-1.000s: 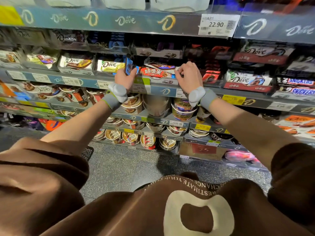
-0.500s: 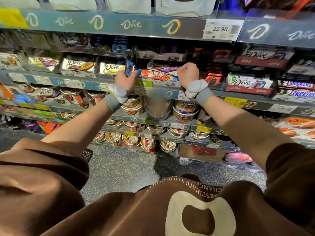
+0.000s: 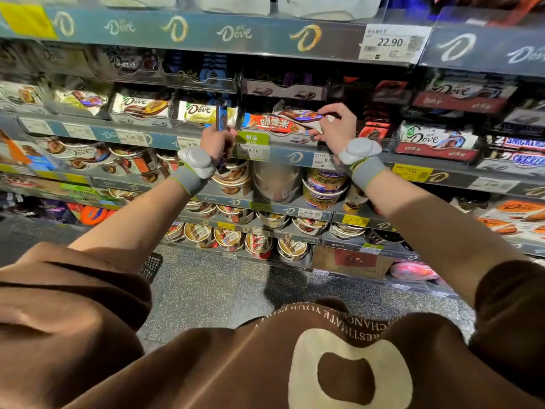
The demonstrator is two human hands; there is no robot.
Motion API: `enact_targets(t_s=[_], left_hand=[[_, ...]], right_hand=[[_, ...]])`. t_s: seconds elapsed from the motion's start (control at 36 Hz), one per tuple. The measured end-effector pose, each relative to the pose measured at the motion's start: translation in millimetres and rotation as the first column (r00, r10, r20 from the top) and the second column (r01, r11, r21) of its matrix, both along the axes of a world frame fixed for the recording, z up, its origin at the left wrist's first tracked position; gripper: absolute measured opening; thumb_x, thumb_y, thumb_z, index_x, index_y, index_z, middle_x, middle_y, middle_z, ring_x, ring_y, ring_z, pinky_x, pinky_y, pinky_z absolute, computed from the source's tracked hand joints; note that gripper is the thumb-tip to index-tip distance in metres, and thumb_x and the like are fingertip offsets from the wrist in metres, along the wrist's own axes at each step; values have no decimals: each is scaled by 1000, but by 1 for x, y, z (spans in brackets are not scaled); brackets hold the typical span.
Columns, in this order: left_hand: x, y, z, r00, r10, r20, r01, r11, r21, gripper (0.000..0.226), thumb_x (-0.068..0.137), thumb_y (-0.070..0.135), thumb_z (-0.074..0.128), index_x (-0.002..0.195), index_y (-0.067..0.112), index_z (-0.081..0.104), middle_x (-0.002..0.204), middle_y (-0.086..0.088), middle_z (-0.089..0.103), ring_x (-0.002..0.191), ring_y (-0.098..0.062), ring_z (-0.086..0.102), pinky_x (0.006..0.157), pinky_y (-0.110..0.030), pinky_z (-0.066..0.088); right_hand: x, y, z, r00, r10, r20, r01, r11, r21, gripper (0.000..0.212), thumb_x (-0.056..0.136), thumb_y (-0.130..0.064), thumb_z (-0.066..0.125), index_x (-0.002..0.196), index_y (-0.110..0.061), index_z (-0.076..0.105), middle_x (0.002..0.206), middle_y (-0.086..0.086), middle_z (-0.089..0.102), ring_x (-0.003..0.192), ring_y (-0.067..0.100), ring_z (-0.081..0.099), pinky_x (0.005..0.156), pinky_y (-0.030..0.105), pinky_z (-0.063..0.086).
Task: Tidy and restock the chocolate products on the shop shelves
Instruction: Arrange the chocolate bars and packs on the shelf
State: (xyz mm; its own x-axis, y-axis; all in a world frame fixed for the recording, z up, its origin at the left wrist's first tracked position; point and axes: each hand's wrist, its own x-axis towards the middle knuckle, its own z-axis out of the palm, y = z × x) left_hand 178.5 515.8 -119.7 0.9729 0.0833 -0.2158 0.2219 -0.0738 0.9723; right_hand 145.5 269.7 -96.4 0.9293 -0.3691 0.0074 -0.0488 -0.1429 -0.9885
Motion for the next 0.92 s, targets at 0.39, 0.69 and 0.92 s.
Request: enact_targets(t_s=[0.39,0.69,0.92], left_hand=[[-24,9,5,980,-175,-92,113,876,-468,32,100,20,33,95,4,60,62,-2,54,47,-11,46,45,-20,39],[-32,9,4,995,-9,-102,-32,918,-395,26,103,27,34,96,4,43,60,-9,67,43,-16,56,42,-22,45],[-46,11,1,1000,13,-17,-17,964,-266,17,99,17,47,94,2,53,65,-6,66,53,-20,62,48,-28,52]], right_hand=[[-9,3,0,995,-87,53,87,996,4,10,85,-9,68,81,-6,60,93,22,65,44,1,59,45,13,44],[-15,-2,-1,998,45,48,-47,998,35,38,88,-1,60,115,-15,36,121,28,53,51,14,64,51,21,51],[-25,-8,4,994,110,10,-111,994,21,15,90,-3,60,101,-9,53,102,22,65,50,5,64,48,16,47]])
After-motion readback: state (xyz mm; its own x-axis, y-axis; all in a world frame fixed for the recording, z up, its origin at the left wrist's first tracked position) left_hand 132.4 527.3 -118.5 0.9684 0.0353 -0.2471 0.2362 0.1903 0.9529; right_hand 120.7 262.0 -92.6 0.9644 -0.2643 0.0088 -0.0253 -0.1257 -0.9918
